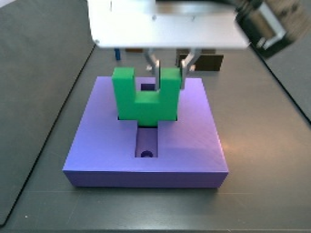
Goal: Pick up the green object. Move up. Place the green object on the fixture. Regrasp the green object. Move to above the board. Insert the green object.
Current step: Insert the green object.
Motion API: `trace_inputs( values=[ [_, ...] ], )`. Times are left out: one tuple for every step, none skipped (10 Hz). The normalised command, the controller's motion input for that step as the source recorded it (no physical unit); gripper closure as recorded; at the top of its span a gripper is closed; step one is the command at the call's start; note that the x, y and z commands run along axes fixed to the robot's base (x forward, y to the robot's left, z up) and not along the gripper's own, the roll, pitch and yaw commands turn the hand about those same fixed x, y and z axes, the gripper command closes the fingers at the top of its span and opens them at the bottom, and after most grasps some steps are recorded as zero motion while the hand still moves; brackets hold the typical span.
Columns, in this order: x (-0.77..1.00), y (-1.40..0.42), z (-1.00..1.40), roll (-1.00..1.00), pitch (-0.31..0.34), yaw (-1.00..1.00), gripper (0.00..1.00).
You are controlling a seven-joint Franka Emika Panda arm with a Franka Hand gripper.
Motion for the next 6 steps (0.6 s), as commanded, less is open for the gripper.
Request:
trace_inputs(
  values=[
    [-0.03,0.00,-0.71,0.10,0.000,-0.14,1.00],
    [-0.01,0.00,-0.74,0.08,-0.027,-0.11,1.00],
    [0.09,0.00,-0.61,0.03,0.000,-0.01,1.00],
    [0.12,0.00,-0.39,0.00,0.000,-0.01,1.00],
    [0.00,0.00,0.00,0.00,0.000,0.00,1.00],
    [0.00,0.00,0.00,0.00,0.000,0.00,1.00]
  ],
)
